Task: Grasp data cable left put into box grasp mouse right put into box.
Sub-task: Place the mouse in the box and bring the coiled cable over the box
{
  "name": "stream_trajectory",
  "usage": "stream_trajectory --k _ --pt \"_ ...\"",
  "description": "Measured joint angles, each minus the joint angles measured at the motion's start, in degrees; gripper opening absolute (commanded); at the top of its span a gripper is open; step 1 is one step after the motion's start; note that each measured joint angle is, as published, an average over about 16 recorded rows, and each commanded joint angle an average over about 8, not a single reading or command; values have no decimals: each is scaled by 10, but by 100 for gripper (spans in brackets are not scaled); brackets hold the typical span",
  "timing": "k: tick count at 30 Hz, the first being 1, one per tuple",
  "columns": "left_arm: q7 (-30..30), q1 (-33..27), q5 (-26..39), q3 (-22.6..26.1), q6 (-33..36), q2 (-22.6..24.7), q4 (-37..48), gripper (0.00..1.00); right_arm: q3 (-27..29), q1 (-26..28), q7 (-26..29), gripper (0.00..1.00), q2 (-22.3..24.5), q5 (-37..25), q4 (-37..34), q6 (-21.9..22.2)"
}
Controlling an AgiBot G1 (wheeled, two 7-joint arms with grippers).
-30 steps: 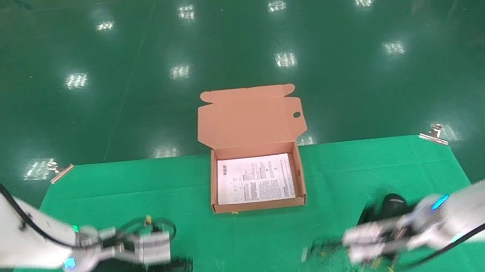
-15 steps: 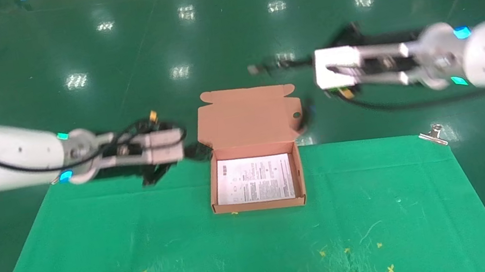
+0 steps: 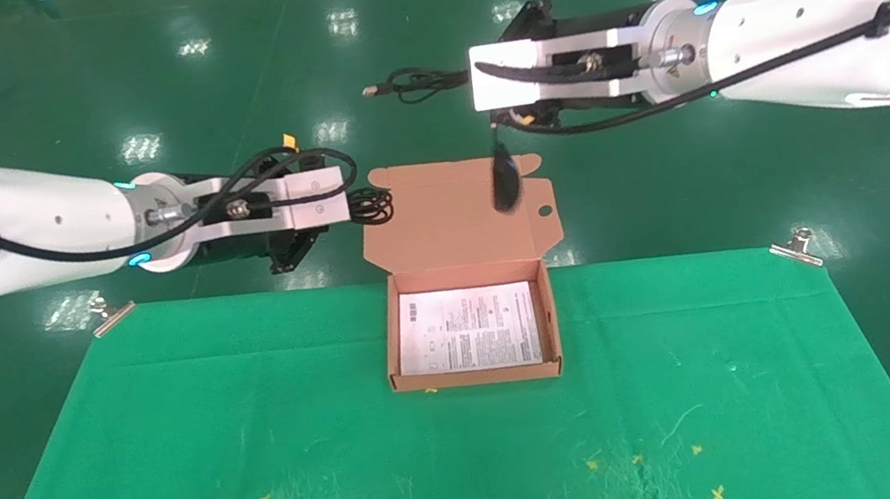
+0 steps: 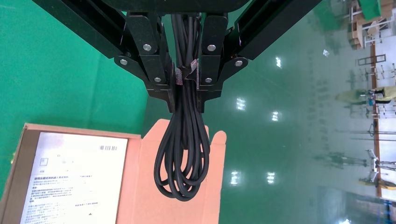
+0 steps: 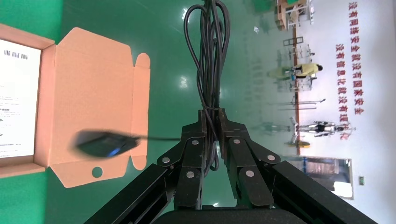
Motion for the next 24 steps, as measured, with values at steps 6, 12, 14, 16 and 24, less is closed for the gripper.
stream_trajectory --k 6,12,14,16,24 --pt "-14 4 28 7 1 -6 -6 0 -2 -1 -13 0 -15 11 -17 -3" --pt "-45 10 73 16 7 -16 -11 0 -5 -10 -24 0 -33 21 -33 1" --pt "-59 11 91 18 11 -20 -11 0 -5 -12 -31 0 -42 25 -43 4" --pt "-74 12 107 21 16 -24 -11 0 -6 -14 -40 0 -51 30 -56 7" --pt "-122 11 151 24 38 -34 -6 0 -4 -13 -94 0 -89 63 -123 15"
